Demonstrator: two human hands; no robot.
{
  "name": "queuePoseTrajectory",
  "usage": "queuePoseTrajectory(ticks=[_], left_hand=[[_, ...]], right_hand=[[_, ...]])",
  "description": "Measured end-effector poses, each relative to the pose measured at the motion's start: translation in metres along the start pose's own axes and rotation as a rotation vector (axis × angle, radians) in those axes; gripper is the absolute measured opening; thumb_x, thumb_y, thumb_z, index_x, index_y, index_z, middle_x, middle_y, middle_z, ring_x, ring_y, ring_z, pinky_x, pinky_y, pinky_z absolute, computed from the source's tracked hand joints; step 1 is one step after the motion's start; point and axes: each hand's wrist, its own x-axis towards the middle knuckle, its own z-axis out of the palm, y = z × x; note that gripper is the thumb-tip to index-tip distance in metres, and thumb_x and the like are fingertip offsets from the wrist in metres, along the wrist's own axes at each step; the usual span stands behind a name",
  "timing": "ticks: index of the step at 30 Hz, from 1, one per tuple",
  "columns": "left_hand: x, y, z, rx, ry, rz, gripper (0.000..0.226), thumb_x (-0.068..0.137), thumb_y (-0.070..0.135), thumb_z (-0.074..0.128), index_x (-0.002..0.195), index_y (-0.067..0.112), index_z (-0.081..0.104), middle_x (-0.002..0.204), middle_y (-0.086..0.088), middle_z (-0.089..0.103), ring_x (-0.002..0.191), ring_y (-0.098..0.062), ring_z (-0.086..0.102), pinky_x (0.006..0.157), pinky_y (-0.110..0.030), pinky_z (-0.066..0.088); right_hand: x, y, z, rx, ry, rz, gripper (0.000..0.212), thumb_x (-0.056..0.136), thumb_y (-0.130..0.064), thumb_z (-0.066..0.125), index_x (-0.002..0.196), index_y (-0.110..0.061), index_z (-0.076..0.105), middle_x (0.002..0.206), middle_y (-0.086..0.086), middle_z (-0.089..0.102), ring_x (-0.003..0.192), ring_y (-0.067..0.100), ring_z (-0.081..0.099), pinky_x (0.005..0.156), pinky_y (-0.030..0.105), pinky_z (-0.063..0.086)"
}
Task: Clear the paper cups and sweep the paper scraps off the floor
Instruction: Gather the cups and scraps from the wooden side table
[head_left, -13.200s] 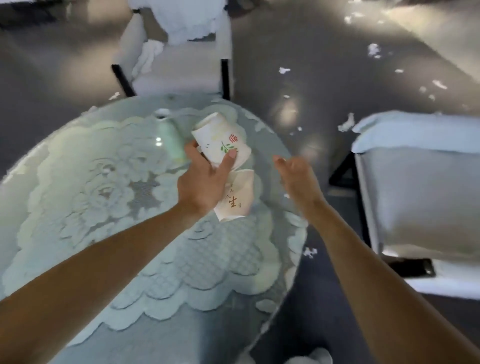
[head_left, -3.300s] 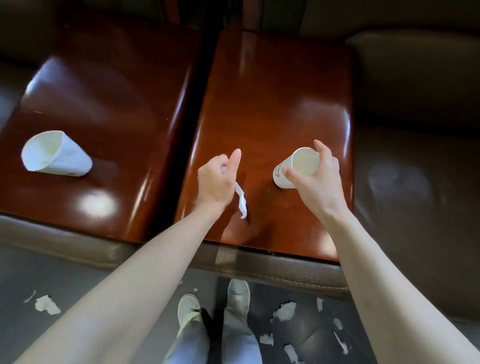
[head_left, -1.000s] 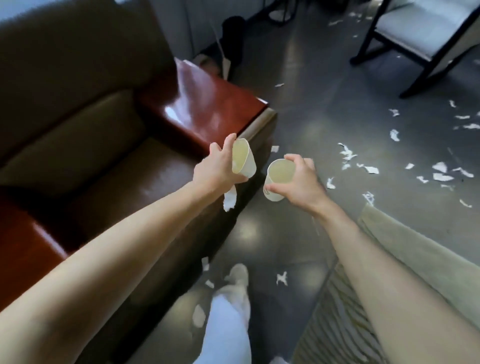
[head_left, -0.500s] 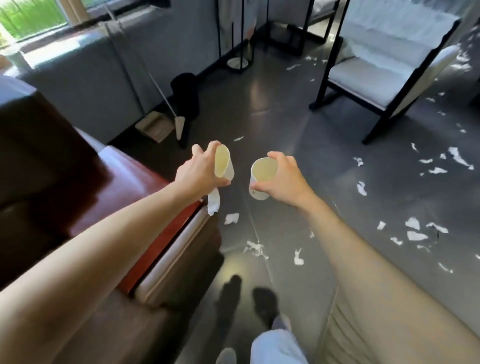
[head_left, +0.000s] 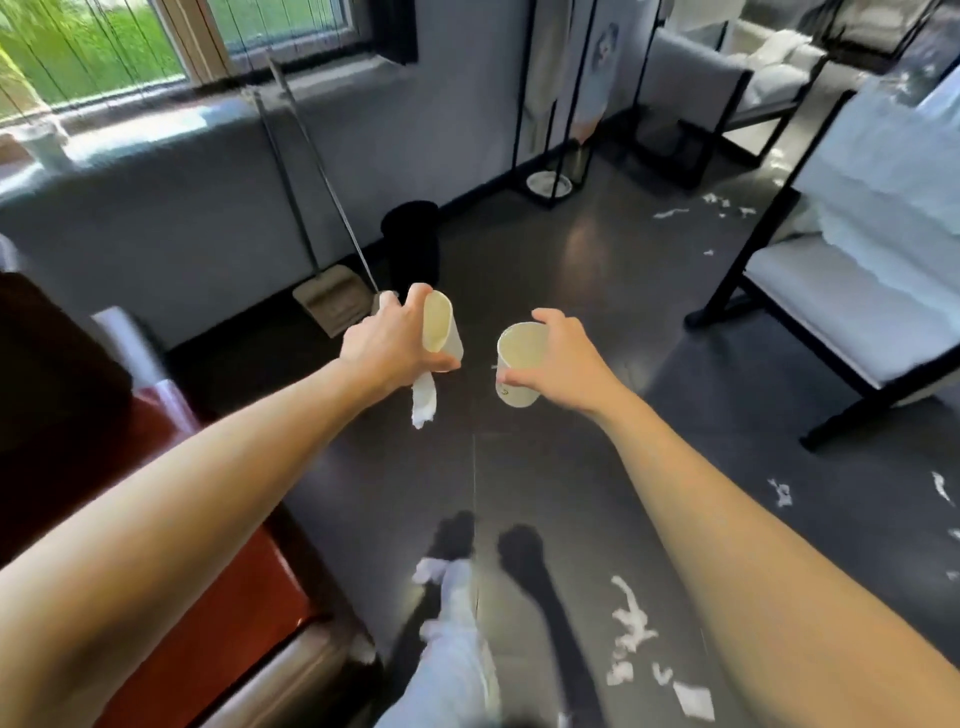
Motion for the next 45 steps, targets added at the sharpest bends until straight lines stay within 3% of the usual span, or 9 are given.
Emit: queuePoseTrajectory(ticks=[2,5,9,17,21,26,30,37,45], left_hand=[[0.055,0.007,-0.001,0.014,0.0,-0.021,0.087,0.071,0.053,0.076,0.139,0.027,0.028,0.119,-0.009,0.045,0.096,-0.035,0.06,0.072,-0.038,0.042],[0.146,0.012,0.003,0.027,-0.005,-0.041,0.087,0.072,0.052,0.076,0.14,0.027,0.027,0.116,-0.008,0.044,0.092,-0.034,0.06,0.07,-0.037,0.038],[0.288,0.008,-0.014,0.031,0.018,-0.06,0.091,0.072,0.052,0.076,0.143,0.027,0.025,0.121,-0.01,0.045,0.098,-0.033,0.059,0.07,-0.036,0.038],[0.516,-0.001,-0.045,0.055,-0.023,-0.153,0.093,0.074,0.051,0.076,0.146,0.027,0.022,0.125,-0.011,0.044,0.1,-0.036,0.06,0.075,-0.039,0.042],[0.632,-0.012,-0.047,0.045,-0.018,-0.23,0.09,0.075,0.051,0.075,0.144,0.026,0.023,0.123,-0.01,0.044,0.098,-0.036,0.06,0.072,-0.038,0.041],[0.76,-0.04,-0.04,-0.039,0.0,-0.374,0.089,0.073,0.053,0.076,0.141,0.025,0.025,0.122,-0.009,0.044,0.099,-0.035,0.06,0.073,-0.039,0.041],[0.829,-0.071,-0.032,-0.067,-0.036,-0.489,0.088,0.074,0.053,0.075,0.14,0.023,0.026,0.12,-0.009,0.044,0.098,-0.033,0.061,0.07,-0.037,0.04],[0.952,-0.154,0.002,-0.131,-0.101,-0.617,0.088,0.077,0.051,0.073,0.144,0.025,0.021,0.127,-0.008,0.043,0.105,-0.032,0.059,0.073,-0.036,0.039],[1.081,-0.247,0.114,-0.255,-0.178,-0.783,0.087,0.08,0.048,0.072,0.146,0.026,0.018,0.133,-0.01,0.04,0.115,-0.034,0.052,0.081,-0.044,0.047]], right_hand=[[0.059,0.004,-0.015,-0.009,-0.007,-0.011,0.09,0.074,-0.03,0.08,0.147,-0.017,0.028,0.143,0.007,0.031,0.13,0.026,0.037,0.101,0.034,0.038],[0.152,0.011,-0.026,-0.008,-0.028,-0.011,0.087,0.076,-0.031,0.078,0.147,-0.019,0.028,0.143,0.005,0.031,0.13,0.024,0.036,0.083,0.031,0.044],[0.293,-0.005,-0.037,0.018,-0.056,-0.037,0.088,0.077,-0.031,0.078,0.147,-0.015,0.028,0.144,0.005,0.031,0.131,0.024,0.037,0.104,0.036,0.038],[0.528,-0.032,-0.085,0.021,-0.109,-0.02,0.082,0.075,-0.029,0.08,0.143,-0.014,0.034,0.137,0.005,0.032,0.113,0.017,0.044,0.098,0.03,0.042],[0.666,-0.044,-0.087,-0.019,-0.144,-0.07,0.084,0.073,-0.034,0.081,0.141,-0.017,0.036,0.135,0.004,0.034,0.12,0.022,0.044,0.098,0.043,0.047],[0.821,-0.062,-0.072,-0.079,-0.268,-0.165,0.085,0.073,-0.035,0.081,0.142,-0.017,0.034,0.137,0.004,0.035,0.126,0.023,0.038,0.105,0.039,0.04],[0.915,-0.074,-0.043,-0.132,-0.412,-0.186,0.087,0.075,-0.033,0.081,0.144,-0.017,0.032,0.14,0.004,0.033,0.127,0.023,0.038,0.102,0.036,0.041],[1.068,-0.082,0.038,-0.163,-0.549,-0.195,0.086,0.078,-0.029,0.079,0.146,-0.019,0.028,0.144,0.002,0.033,0.127,0.02,0.039,0.082,0.019,0.038],[1.221,-0.032,0.168,-0.231,-0.66,-0.16,0.088,0.073,-0.03,0.081,0.145,-0.015,0.032,0.143,0.007,0.036,0.13,0.025,0.039,0.104,0.037,0.04]])
